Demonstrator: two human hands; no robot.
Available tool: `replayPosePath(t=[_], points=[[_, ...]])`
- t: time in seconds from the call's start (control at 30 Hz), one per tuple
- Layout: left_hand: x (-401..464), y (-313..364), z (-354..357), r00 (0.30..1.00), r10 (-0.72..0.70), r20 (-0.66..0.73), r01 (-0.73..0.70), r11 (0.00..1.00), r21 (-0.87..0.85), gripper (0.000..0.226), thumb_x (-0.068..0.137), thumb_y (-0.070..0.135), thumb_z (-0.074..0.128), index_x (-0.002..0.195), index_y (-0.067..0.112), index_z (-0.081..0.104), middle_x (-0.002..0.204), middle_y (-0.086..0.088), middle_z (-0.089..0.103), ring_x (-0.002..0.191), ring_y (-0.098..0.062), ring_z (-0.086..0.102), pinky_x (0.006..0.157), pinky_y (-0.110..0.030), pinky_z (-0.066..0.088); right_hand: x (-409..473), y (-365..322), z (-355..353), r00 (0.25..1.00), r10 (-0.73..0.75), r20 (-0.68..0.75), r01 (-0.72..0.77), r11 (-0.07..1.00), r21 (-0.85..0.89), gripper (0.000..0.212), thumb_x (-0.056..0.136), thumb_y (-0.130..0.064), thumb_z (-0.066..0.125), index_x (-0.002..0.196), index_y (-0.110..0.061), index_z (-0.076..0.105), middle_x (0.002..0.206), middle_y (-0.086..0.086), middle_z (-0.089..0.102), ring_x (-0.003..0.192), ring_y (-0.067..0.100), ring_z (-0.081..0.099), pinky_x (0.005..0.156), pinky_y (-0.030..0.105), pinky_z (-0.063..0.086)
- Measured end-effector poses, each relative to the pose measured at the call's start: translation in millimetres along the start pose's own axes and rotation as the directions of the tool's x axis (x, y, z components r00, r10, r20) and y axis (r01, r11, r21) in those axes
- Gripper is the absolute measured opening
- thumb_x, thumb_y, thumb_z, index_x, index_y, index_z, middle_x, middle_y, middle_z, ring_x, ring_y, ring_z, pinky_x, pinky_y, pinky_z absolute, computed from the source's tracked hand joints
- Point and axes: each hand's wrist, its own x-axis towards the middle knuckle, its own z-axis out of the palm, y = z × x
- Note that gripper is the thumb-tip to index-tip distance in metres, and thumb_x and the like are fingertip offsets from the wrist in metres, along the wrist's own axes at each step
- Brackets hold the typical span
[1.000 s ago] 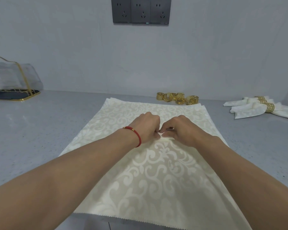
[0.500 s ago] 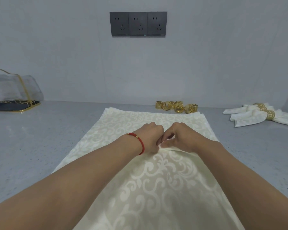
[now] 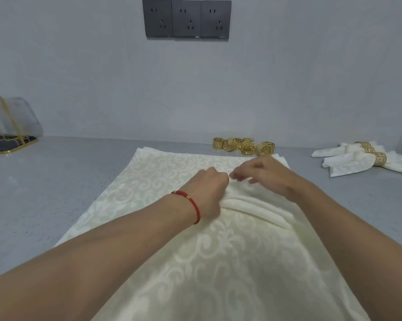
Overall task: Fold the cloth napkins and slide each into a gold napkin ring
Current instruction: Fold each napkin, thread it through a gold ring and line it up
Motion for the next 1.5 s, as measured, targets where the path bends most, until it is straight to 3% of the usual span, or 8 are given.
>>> replayPosePath(t=[0.2, 0.4, 0.57, 0.63, 0.77, 0.83, 1.0, 1.5], points=[[36, -57, 3, 0.941, -0.302, -0.150, 0.285, 0.950, -0.124, 0.028, 0.082, 0.008, 0.065, 0.082, 0.012, 0.038, 0.079, -0.004, 0.037, 0.079, -0.029, 0.048, 0.066, -0.030, 0.037, 69, 52, -22, 0.818, 0.139, -0.558, -0.294, 0.935, -0.199, 0.022, 0.095, -0.026, 0.057, 0.094, -0.019, 0.078, 0.097, 0.008, 0.076, 0.097, 0.032, 0.068, 0.084, 0.036, 0.055], [49, -69, 43, 0.910, -0.377, -0.170, 0.352, 0.922, -0.162, 0.021, 0.085, 0.003, 0.054, 0.087, 0.013, 0.036, 0.085, -0.004, 0.035, 0.081, -0.028, 0.040, 0.071, -0.032, 0.035, 126, 96, -28, 0.760, 0.134, -0.636, -0.543, 0.667, -0.509, 0.043, 0.099, -0.047, 0.054, 0.133, -0.021, 0.059, 0.125, 0.015, 0.056, 0.123, 0.038, 0.048, 0.097, 0.048, 0.040], [45, -66, 48, 0.896, -0.346, -0.279, 0.328, 0.938, -0.109, 0.024, 0.088, 0.005, 0.055, 0.084, 0.016, 0.034, 0.072, 0.001, 0.025, 0.077, -0.024, 0.036, 0.068, -0.033, 0.032, 153, 107, -21, 0.753, 0.061, -0.655, -0.609, 0.442, -0.659, 0.024, 0.083, -0.036, 0.064, 0.106, -0.030, 0.064, 0.103, 0.002, 0.065, 0.119, 0.034, 0.042, 0.099, 0.049, 0.034], [42, -67, 49, 0.887, -0.345, -0.308, 0.328, 0.939, -0.106, 0.030, 0.087, 0.004, 0.054, 0.074, 0.016, 0.029, 0.070, 0.001, 0.025, 0.075, -0.024, 0.036, 0.066, -0.033, 0.031, 157, 101, -20, 0.764, 0.035, -0.644, -0.580, 0.473, -0.663, 0.027, 0.074, -0.023, 0.068, 0.099, -0.029, 0.064, 0.095, -0.001, 0.066, 0.115, 0.031, 0.047, 0.102, 0.049, 0.032], [40, -72, 48, 0.848, -0.340, -0.408, 0.315, 0.940, -0.129, 0.032, 0.081, 0.001, 0.053, 0.068, 0.015, 0.028, 0.064, 0.001, 0.025, 0.059, -0.020, 0.026, 0.060, -0.032, 0.027, 133, 75, -40, 0.741, 0.019, -0.671, -0.302, 0.902, -0.308, 0.039, 0.094, -0.023, 0.062, 0.133, -0.026, 0.062, 0.129, 0.013, 0.055, 0.120, 0.033, 0.052, 0.103, 0.042, 0.036], [41, -74, 47, 0.825, -0.307, -0.474, 0.272, 0.952, -0.142, 0.043, 0.070, -0.003, 0.062, 0.062, 0.015, 0.025, 0.057, 0.001, 0.026, 0.051, -0.018, 0.022, 0.052, -0.032, 0.021, 105, 61, -50, 0.743, 0.082, -0.664, -0.097, 0.995, 0.015, 0.041, 0.090, -0.030, 0.067, 0.131, -0.028, 0.065, 0.126, 0.007, 0.061, 0.108, 0.025, 0.062, 0.095, 0.033, 0.048], [40, -75, 38, 0.819, -0.251, -0.516, 0.207, 0.968, -0.143, 0.068, 0.025, -0.009, 0.083, 0.056, 0.018, 0.029, 0.040, -0.004, 0.034, 0.043, -0.020, 0.021, 0.044, -0.024, 0.018, 19, 42, -51, 0.770, 0.162, -0.617, 0.057, 0.946, 0.319, 0.043, 0.093, -0.013, 0.073, 0.134, -0.023, 0.064, 0.122, 0.009, 0.064, 0.104, 0.025, 0.069, 0.091, 0.040, 0.060], [41, -65, 46, 0.787, -0.154, -0.597, 0.091, 0.987, -0.134, 0.038, 0.046, -0.010, 0.078, 0.054, 0.006, 0.044, 0.047, -0.006, 0.043, 0.045, -0.028, 0.043, 0.045, -0.027, 0.027, -44, 51, -17, 0.900, 0.147, -0.410, 0.103, 0.843, 0.528, 0.029, 0.090, -0.012, 0.077, 0.117, -0.022, 0.075, 0.106, 0.006, 0.074, 0.099, 0.019, 0.075, 0.097, 0.036, 0.057]])
